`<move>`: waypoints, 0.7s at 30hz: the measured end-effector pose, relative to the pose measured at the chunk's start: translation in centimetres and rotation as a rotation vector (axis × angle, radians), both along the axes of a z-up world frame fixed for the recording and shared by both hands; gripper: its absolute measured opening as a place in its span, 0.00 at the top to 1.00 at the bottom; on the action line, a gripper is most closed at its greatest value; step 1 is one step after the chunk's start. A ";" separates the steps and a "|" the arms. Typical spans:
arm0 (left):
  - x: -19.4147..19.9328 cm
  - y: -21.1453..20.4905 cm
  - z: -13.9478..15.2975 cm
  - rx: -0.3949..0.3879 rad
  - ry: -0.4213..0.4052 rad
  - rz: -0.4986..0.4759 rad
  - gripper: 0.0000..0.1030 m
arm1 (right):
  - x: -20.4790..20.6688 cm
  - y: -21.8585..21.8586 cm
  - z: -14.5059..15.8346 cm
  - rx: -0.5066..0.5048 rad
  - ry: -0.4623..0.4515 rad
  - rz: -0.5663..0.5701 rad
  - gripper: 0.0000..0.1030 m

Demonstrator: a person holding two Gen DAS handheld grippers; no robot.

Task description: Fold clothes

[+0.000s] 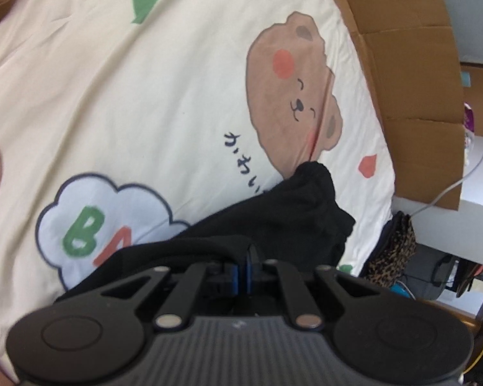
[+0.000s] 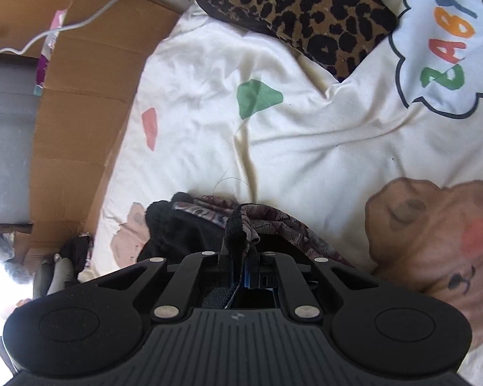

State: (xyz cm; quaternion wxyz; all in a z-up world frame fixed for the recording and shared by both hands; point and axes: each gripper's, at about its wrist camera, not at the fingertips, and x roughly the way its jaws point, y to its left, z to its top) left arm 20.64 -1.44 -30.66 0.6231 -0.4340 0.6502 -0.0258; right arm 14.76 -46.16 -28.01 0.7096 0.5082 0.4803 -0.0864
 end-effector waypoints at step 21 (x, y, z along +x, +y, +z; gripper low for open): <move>3.7 1.2 0.3 -0.083 -0.007 0.109 0.69 | 4.8 -1.3 3.3 -0.043 -0.040 0.094 0.64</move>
